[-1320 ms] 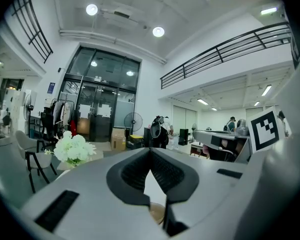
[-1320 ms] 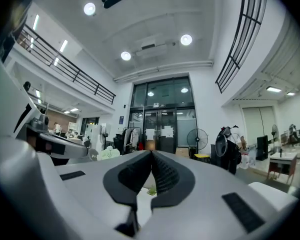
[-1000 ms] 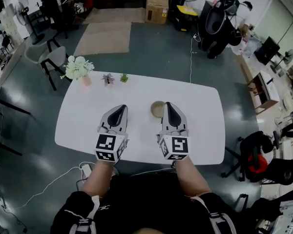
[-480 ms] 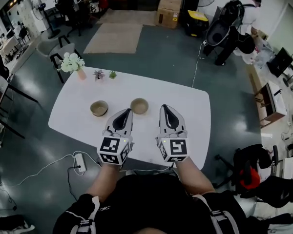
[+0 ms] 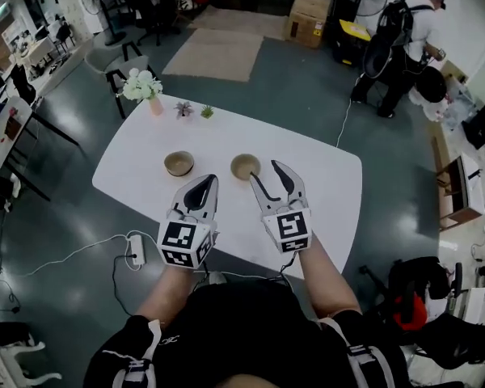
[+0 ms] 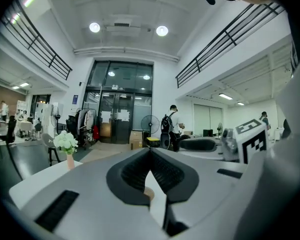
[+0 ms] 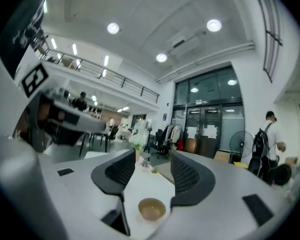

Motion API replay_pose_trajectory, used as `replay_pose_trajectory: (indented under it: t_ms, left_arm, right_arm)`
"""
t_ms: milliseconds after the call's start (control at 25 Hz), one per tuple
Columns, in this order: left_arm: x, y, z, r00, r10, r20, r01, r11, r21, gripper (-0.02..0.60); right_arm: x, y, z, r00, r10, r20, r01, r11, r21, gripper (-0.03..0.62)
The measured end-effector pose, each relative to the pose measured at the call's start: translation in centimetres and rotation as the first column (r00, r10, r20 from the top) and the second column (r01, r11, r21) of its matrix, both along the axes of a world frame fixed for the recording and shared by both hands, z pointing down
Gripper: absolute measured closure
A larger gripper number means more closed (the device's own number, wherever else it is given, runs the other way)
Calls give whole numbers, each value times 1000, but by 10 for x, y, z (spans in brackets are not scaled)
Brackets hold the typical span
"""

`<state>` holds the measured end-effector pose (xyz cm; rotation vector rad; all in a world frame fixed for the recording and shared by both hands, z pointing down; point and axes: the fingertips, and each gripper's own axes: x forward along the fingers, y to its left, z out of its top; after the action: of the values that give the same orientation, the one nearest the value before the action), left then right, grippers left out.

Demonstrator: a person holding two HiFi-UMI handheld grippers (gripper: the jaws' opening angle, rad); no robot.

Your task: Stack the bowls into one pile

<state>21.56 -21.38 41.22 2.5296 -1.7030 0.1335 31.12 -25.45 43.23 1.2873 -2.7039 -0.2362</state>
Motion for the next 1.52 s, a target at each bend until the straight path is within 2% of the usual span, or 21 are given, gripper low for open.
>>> replay_pose_trajectory:
  t_ms: [120, 320, 480, 600, 760, 1040, 1160, 1400, 1520]
  left_arm:
    - [-24, 12, 6, 998, -58, 12, 58, 998, -18, 569]
    - [-62, 39, 12, 985, -171, 11, 171, 984, -47, 569]
    - [-97, 50, 19, 967, -256, 17, 256, 965, -62, 569]
    - [-121, 58, 26, 951, -308, 22, 309, 948, -74, 569]
    - [-151, 66, 34, 932, -362, 24, 363, 928, -89, 569]
    - [-186, 68, 38, 910, -414, 18, 414, 905, -94, 569]
    - [-191, 64, 39, 909, -416, 10, 415, 905, -94, 569]
    - [-192, 56, 39, 914, -406, -1, 404, 910, -90, 569]
    - [-191, 54, 39, 916, -400, -7, 398, 913, -88, 569]
  right_arm:
    - [-31, -14, 45, 969, -86, -233, 82, 996, -25, 357]
    - [-64, -32, 117, 893, -204, -401, 151, 976, -158, 356]
    - [-79, -57, 193, 787, -235, -570, 123, 966, -229, 356]
    - [-80, -72, 244, 716, -261, -648, 83, 953, -292, 359]
    - [-79, -85, 291, 643, -296, -706, 25, 930, -367, 365]
    - [-82, -97, 324, 560, -317, -766, -26, 917, -398, 398]
    - [-81, -106, 320, 547, -276, -790, -33, 936, -349, 521]
    - [-93, -107, 303, 538, -266, -800, 34, 955, -295, 544]
    - [-101, -107, 291, 520, -251, -816, 84, 966, -244, 546]
